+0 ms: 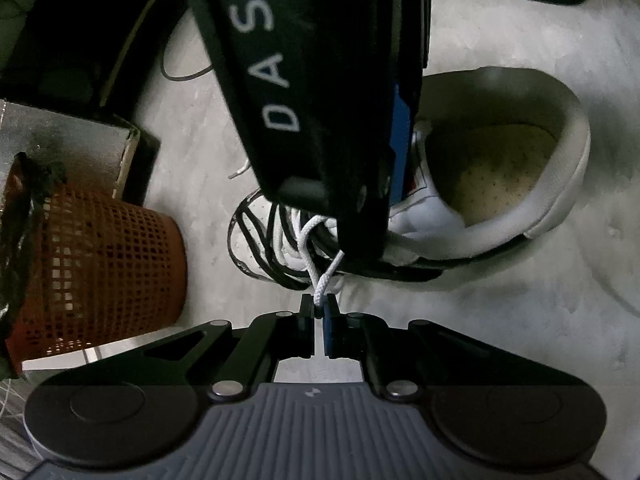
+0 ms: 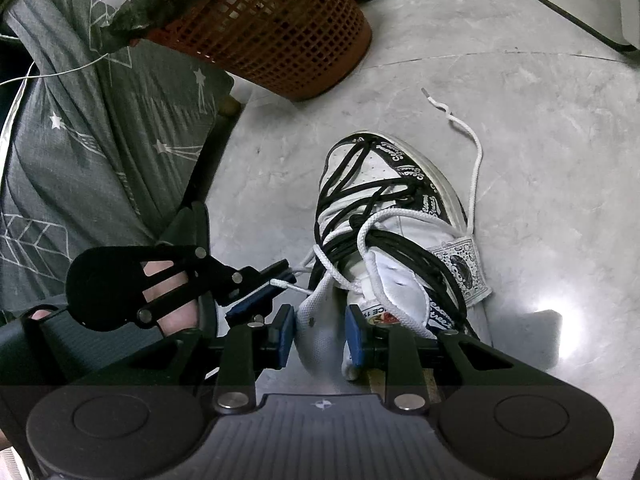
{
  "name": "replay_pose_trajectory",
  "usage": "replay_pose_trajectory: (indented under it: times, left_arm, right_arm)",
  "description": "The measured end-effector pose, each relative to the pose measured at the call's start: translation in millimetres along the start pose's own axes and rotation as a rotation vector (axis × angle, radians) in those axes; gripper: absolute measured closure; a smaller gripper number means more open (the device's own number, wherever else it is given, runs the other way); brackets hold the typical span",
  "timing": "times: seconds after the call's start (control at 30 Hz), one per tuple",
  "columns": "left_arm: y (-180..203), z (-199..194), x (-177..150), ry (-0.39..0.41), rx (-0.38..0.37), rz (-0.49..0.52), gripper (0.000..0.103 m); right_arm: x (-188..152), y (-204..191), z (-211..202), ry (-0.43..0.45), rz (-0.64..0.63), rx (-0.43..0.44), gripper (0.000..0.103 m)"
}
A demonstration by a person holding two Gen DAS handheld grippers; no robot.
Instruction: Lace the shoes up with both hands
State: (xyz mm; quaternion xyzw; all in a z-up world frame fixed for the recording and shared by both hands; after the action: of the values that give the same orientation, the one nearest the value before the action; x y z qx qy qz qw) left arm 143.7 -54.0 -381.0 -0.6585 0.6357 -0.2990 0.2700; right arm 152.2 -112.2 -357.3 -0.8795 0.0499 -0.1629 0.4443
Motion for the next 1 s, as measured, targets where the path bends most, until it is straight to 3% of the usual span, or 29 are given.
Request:
replay_pose_trajectory:
  times: [1.0]
  left_arm:
    - [5,9,12,-0.012,0.010,0.013,0.098]
  right_arm:
    - [-2,-1,1,0.001,0.009,0.016,0.071]
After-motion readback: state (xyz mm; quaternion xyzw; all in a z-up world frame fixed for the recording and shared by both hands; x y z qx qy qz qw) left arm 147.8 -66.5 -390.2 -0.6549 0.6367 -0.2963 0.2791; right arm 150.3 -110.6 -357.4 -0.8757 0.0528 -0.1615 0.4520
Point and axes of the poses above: each gripper's, at about its wrist camera, not at the fingertips, and z roughly the way its jaws point, y to its right, x to its top, the point moved 10 cm from there along z, roughly the way its jaws point, and after that the axes turned 13 degrees about x, right-handed, at the moved point
